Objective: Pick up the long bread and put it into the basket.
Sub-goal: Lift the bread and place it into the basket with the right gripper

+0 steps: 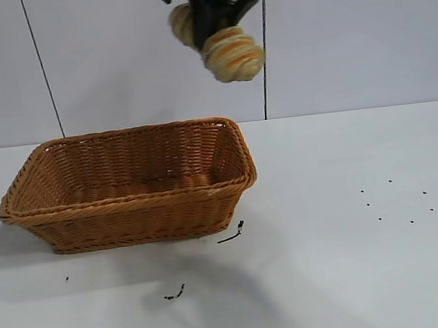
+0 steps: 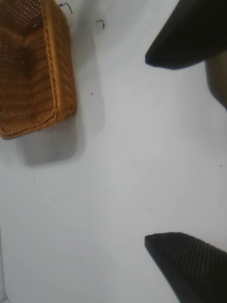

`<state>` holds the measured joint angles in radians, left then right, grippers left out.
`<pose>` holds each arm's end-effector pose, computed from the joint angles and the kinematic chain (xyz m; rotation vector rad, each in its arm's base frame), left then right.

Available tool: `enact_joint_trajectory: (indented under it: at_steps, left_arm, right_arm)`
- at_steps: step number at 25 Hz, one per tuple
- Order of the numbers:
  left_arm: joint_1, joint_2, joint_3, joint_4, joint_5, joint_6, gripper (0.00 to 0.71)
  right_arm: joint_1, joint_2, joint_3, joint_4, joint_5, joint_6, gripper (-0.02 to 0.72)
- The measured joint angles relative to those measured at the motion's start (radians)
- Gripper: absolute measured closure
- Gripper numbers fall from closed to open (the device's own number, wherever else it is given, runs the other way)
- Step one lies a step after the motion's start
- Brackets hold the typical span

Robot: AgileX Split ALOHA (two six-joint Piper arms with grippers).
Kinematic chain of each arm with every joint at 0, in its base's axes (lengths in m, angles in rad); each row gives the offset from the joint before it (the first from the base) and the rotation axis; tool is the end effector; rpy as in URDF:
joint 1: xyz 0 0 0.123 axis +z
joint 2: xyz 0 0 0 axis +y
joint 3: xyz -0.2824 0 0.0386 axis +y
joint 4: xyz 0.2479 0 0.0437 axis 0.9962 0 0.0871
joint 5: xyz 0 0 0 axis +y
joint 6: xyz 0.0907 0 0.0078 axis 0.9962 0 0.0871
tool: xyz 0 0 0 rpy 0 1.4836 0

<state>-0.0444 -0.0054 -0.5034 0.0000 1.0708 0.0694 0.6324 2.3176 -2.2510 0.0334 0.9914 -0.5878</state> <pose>-0.0065 0.0003 0.2773 0.1163 2.0423 0.0156 0.4193 0.3104 0.2560 -1.4463 2.0903 0.0602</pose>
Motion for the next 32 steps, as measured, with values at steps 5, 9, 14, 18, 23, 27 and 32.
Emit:
enact_joint_trajectory:
  at_steps: [5, 9, 14, 18, 23, 27, 32]
  left_arm:
    - [0.0, 0.0, 0.0, 0.0, 0.0, 0.0, 0.014]
    - [0.0, 0.0, 0.0, 0.0, 0.0, 0.0, 0.014]
    - [0.0, 0.0, 0.0, 0.0, 0.0, 0.0, 0.014]
    - [0.0, 0.0, 0.0, 0.0, 0.0, 0.0, 0.014]
    - [0.0, 0.0, 0.0, 0.0, 0.0, 0.0, 0.014]
    - [0.0, 0.0, 0.0, 0.0, 0.0, 0.0, 0.014]
    - [0.0, 0.0, 0.0, 0.0, 0.0, 0.0, 0.014]
  right_arm:
    - [0.007, 0.073, 0.0, 0.018, -0.049, -0.094, 0.528]
    - [0.007, 0.127, 0.0, 0.05, -0.06, -0.116, 0.53]
    - [0.007, 0.172, 0.0, 0.07, -0.092, -0.145, 0.53]
    - [0.007, 0.184, 0.0, 0.07, -0.116, -0.146, 0.522]
    - [0.007, 0.184, 0.0, 0.07, -0.123, -0.144, 0.295]
    - [0.007, 0.183, 0.0, 0.069, -0.146, -0.08, 0.062]
    - [0.007, 0.145, 0.0, 0.044, -0.134, 0.083, 0.016]
